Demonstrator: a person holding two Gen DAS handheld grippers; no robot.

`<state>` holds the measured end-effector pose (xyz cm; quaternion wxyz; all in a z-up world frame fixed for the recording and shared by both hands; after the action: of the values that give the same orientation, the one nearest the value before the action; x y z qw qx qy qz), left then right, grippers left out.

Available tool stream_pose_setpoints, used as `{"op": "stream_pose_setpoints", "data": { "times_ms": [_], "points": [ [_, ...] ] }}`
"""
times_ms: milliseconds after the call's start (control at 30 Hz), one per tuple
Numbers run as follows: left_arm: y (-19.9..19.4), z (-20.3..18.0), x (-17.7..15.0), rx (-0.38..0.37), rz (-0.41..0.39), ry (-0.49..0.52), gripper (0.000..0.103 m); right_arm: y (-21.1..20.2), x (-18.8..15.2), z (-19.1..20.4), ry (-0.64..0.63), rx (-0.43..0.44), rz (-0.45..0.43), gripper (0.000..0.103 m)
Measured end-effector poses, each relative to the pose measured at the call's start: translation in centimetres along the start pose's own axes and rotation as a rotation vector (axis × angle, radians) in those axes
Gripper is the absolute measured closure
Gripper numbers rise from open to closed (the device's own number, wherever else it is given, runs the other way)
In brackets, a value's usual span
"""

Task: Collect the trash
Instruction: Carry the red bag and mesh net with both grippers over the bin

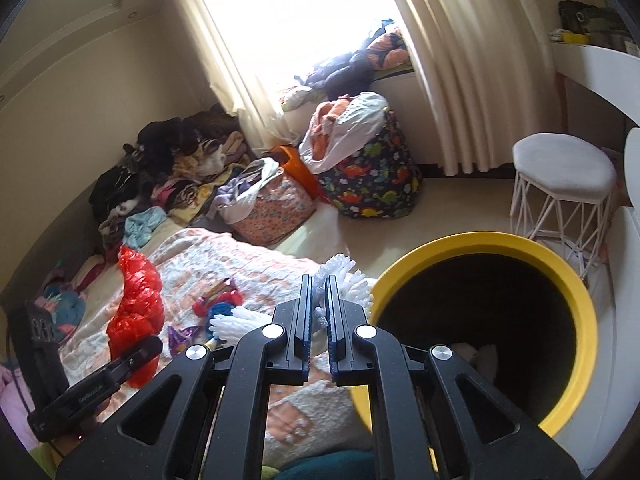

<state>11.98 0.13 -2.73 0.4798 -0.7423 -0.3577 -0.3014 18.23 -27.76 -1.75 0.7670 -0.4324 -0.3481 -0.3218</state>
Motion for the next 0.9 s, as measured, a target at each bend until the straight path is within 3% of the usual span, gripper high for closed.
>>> {"op": "stream_pose_setpoints", "data": {
  "times_ms": [433,900],
  "points": [
    [1.9,-5.5,-0.2,-0.099,0.034,0.083,0.089,-1.7,1.3,-6.1,0.088,-0.14,-0.073,0.096],
    [4.7,-10.3,-1.1,-0.178,0.094,0.181,0.089,-3.0,1.9,-10.1,0.166,-0.205,-0.112,0.096]
  ]
}}
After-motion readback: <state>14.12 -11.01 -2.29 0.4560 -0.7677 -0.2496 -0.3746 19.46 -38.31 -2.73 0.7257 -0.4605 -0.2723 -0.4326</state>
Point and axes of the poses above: each gripper's, at about its wrist camera, not at the fingertips, and y roughly the way its jaws point, z to its left, x to its top, the point moved 1 cm from there along y, roughly the way its jaws point, and after that the axes turned 4 degrees about -z, right-handed, at the moved point
